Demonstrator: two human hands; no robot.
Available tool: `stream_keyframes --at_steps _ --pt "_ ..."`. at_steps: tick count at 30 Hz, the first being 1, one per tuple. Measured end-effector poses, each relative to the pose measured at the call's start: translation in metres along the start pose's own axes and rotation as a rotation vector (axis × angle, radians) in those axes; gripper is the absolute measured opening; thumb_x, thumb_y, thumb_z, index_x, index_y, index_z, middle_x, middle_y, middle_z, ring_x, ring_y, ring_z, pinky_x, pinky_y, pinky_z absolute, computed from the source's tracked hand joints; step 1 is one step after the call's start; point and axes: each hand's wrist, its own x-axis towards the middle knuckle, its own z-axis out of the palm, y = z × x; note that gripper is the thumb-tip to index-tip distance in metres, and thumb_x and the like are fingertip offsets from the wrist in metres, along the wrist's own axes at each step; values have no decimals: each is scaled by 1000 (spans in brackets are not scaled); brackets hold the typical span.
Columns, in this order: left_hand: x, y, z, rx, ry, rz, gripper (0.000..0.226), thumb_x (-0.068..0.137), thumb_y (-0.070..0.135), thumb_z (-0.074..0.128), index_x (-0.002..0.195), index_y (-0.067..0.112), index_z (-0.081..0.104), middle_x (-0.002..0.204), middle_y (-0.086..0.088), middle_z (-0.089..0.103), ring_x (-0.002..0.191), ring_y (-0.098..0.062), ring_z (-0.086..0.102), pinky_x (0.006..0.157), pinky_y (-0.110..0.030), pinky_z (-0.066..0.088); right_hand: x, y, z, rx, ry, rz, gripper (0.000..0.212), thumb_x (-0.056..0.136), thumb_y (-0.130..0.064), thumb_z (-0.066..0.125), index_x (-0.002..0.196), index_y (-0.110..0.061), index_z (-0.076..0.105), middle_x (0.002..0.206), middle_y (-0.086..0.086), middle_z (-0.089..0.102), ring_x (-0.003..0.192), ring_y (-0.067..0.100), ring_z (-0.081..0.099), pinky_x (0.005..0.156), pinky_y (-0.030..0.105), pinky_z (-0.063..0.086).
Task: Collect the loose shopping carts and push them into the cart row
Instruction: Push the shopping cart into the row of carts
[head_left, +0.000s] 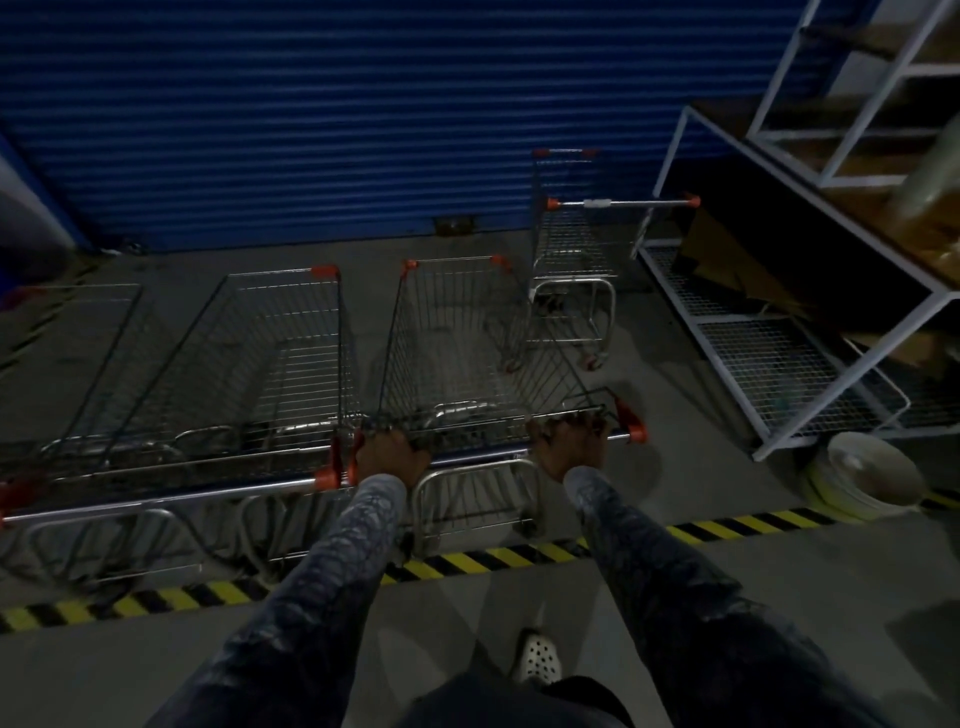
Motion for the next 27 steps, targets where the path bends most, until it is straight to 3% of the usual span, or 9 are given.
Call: stream_keyframes --at_steps 3,6,9,12,15,19,22,24,27 --pt "-7 -12 7 55 84 92 57 94 52 37 106 8 72 105 -17 73 101 -35 68 92 -38 49 -1 -3 1 8 -26 -7 67 98 -67 25 110 -24 75 120 6 70 129 30 48 115 57 20" --pt "-10 -22 13 21 158 192 61 91 44 28 97 5 74 92 -21 73 87 -38 71 83 -43 53 -2 -6 1 8 -26 -5 65 99 -65 26 112 -23 74 121 7 69 129 30 47 115 57 20" --pt "3 -34 18 88 177 178 57 87 41 30 95 7 75 96 -20 74 98 -38 68 93 -48 51 -4 -10 1 -38 -49 -19 63 100 -63 26 116 -23 72 123 8 67 128 31 47 115 56 21" --pt "23 -44 31 235 84 150 71 77 45 14 97 18 76 96 -4 75 100 -29 66 95 -42 49 -9 -13 -2 -69 -68 -36 63 100 -62 24 119 -23 71 126 9 66 128 32 48 114 55 22" --pt "19 -43 29 308 89 143 64 77 46 20 100 23 75 100 1 74 109 -28 62 105 -50 33 -14 -15 -6 -66 -49 -36 62 102 -59 26 120 -20 71 128 10 65 130 32 47 114 53 17" --pt "9 -39 11 482 94 241 54 79 44 32 103 24 75 106 2 74 120 -32 51 103 -53 21 -17 -17 -11 -83 -43 -35 62 102 -59 27 119 -18 71 126 10 66 129 32 47 114 52 17" --pt "10 -48 -3 570 65 279 52 81 46 36 113 25 71 119 -1 69 127 -34 42 106 -58 25 -16 -14 -10 -81 -47 -34 65 102 -59 25 118 -17 71 126 10 66 130 32 47 115 53 14" --pt "10 -59 -6 504 96 271 50 86 45 39 115 20 72 124 -8 66 129 -38 44 106 -56 30 -15 -13 -8 -66 -37 -36 66 102 -60 23 118 -18 72 127 10 66 131 31 46 116 53 12" --pt "11 -65 -4 499 92 259 54 80 44 33 99 21 77 109 -9 71 116 -39 52 97 -55 33 -13 -11 -3 -59 -23 -22 86 93 -65 3 117 -19 72 126 8 67 131 30 47 115 53 13"
